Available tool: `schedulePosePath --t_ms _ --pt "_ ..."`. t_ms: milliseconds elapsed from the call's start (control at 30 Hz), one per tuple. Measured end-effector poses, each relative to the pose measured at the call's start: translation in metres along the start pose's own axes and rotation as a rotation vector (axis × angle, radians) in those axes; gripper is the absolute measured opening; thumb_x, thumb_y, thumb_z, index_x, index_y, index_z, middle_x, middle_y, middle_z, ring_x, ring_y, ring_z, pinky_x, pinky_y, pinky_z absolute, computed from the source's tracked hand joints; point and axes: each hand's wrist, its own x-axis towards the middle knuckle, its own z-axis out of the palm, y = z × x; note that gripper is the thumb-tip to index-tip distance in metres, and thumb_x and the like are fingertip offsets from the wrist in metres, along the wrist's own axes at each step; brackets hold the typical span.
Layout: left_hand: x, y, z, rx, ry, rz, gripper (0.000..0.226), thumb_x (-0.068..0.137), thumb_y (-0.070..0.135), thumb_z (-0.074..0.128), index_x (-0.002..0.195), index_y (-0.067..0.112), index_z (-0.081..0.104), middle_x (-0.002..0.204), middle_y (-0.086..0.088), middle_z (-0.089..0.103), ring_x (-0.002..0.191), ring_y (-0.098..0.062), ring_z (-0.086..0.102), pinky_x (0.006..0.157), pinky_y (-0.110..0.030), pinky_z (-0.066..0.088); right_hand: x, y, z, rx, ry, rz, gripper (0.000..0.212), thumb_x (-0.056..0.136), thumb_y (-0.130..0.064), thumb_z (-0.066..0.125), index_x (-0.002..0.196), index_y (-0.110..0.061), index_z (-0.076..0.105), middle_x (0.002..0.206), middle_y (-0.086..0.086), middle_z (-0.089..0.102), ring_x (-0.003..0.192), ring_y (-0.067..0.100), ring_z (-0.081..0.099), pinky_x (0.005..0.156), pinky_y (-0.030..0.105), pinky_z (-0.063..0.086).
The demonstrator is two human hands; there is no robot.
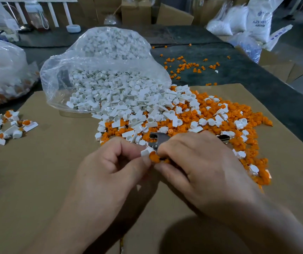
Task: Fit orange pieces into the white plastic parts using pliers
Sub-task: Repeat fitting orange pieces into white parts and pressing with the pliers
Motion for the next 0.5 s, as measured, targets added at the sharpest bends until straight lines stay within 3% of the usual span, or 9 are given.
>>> schedulePosePath --t_ms 67,200,400,500 --pt "-0.002 0.0 -0.001 0.027 -0.054 0.06 0.043 0.061 0.064 0.076 0.091 0.032 0.073 0.071 0.0 0.074 0.062 -0.026 0.07 0.059 -0.057 0.058 -0.002 0.002 -0.002 -0.009 -0.003 -0.017 0.021 0.092 -0.031 0.05 0.091 -0.018 0.067 0.081 -0.004 0.064 0.074 0.017 0.061 0.065 0.035 0.045" --pt "-0.001 0.004 -0.003 -0.043 -0.13 0.047 0.055 0.049 0.066 0.084 0.092 0.035 0.072 0.075 0.001 0.073 0.064 -0.015 0.069 0.054 -0.023 0.055 -0.005 0.002 -0.006 0.044 -0.006 0.001 0.016 0.089 -0.029 0.057 0.095 -0.017 0.067 0.086 -0.003 0.064 0.073 0.015 0.058 0.062 0.031 0.044" --pt "0.002 0.0 -0.004 -0.196 -0.25 -0.015 0.051 0.051 0.053 0.09 0.093 0.026 0.076 0.077 -0.007 0.072 0.066 -0.019 0.067 0.062 -0.027 0.058 -0.004 -0.002 -0.013 0.105 -0.102 -0.017 0.018 0.094 -0.023 0.055 0.103 -0.013 0.067 0.091 0.002 0.065 0.074 0.019 0.06 0.059 0.038 0.053" --pt "0.002 0.0 -0.007 -0.205 -0.307 -0.055 0.053 0.052 0.058 0.09 0.091 0.025 0.075 0.075 -0.006 0.071 0.065 -0.02 0.068 0.059 -0.025 0.056 0.001 -0.004 -0.015 0.086 -0.216 -0.031 0.023 0.1 -0.027 0.046 0.117 -0.019 0.06 0.105 0.0 0.06 0.09 0.017 0.055 0.076 0.035 0.047"
